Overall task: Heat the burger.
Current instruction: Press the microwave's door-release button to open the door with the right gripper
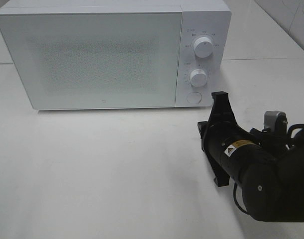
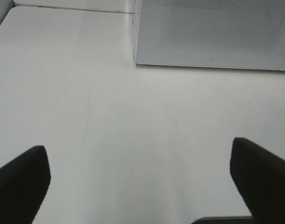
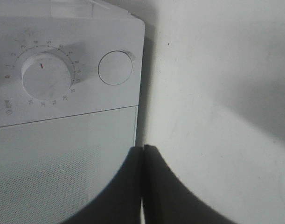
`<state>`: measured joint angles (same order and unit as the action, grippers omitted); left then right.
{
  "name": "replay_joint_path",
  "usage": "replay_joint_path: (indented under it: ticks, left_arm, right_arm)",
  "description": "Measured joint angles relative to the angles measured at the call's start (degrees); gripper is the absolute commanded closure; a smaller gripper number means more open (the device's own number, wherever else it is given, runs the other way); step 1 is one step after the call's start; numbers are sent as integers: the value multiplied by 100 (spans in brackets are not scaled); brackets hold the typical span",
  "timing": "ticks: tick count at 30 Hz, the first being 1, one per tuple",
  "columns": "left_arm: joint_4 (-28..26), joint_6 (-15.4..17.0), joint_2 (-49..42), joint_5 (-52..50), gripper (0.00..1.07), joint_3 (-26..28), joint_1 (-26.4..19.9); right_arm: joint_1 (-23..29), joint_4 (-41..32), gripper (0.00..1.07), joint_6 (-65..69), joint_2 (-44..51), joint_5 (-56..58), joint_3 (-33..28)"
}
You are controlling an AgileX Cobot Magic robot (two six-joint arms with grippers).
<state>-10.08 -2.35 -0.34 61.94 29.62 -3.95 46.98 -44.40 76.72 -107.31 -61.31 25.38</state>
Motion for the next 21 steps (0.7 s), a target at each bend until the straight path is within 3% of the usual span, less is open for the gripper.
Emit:
replay_joint_path:
  ticks: [21]
  left_arm:
    - [0, 0, 0, 0, 6, 0, 0]
  right_arm:
    - [-1272, 974, 107, 218, -619, 819, 1329]
